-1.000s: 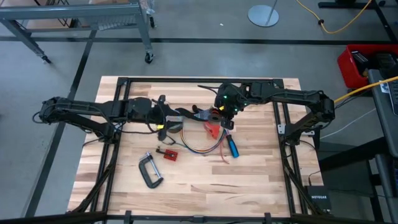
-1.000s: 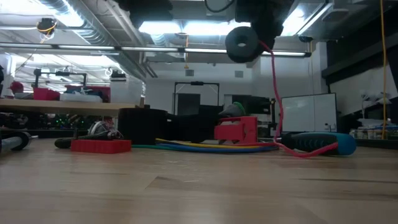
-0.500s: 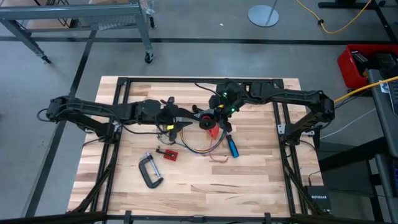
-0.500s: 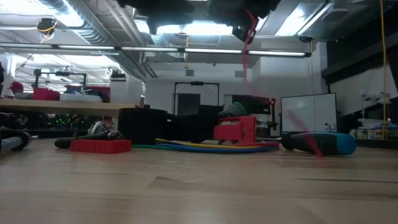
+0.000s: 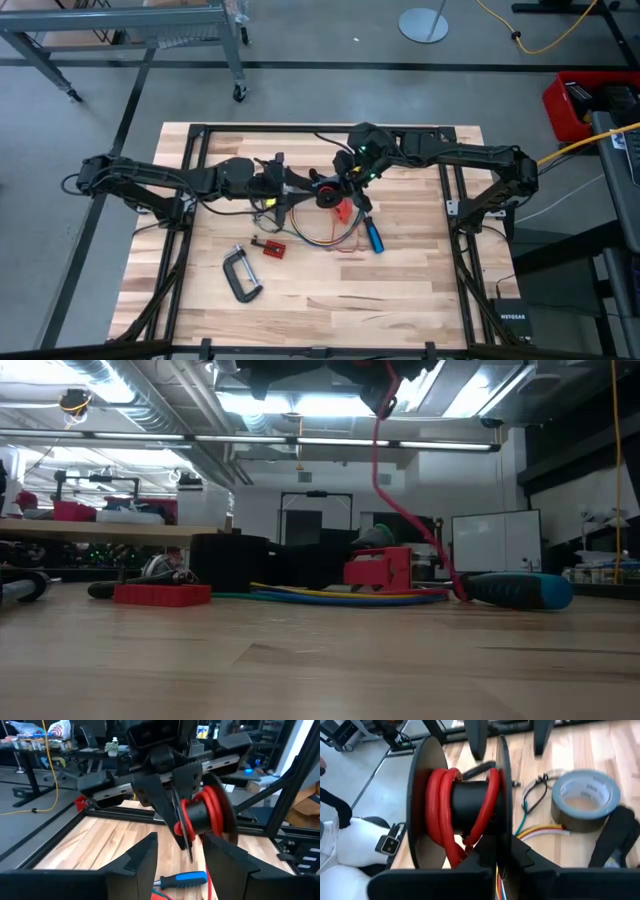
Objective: Coil cords
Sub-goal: Coil the red wire cable onto the black spool
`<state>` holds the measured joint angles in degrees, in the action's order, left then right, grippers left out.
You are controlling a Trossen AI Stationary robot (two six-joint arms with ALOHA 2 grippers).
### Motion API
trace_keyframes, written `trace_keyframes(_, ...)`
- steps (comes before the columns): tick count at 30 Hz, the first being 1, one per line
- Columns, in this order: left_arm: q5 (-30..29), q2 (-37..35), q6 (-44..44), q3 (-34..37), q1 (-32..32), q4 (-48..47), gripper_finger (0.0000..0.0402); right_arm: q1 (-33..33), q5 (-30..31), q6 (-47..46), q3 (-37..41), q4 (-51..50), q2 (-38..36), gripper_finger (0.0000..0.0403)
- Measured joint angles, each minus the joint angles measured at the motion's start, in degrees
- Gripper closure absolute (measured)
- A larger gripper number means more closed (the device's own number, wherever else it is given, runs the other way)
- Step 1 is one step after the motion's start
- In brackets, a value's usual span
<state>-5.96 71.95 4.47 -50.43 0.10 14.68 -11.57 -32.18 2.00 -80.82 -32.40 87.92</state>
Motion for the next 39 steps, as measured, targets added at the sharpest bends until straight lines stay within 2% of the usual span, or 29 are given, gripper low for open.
trace_keyframes(11,-0.02,0.06,0.00,0.00,0.41,1.38,0.0251,-0.02,0.00,0.04,0.00,6.97,0.00,0.0394)
trace_keyframes(21,-0.37,0.06,3.50,0.00,1.86,0.74,0.0251,-0.09,0.09,0.02,-0.02,7.30,0.00,0.0394)
trace_keyframes(28,-0.37,0.06,1.09,0.00,1.99,0.83,0.0253,-0.07,0.09,0.02,-0.02,7.28,0.00,0.0394)
trace_keyframes(31,-0.37,0.06,1.09,0.00,1.97,0.85,0.0275,-0.08,0.12,0.02,-0.02,7.30,0.00,0.0394)
trace_keyframes(39,1.22,0.06,-2.13,0.00,1.94,1.03,0.0382,-0.09,0.33,0.02,-0.02,7.43,0.02,0.0394)
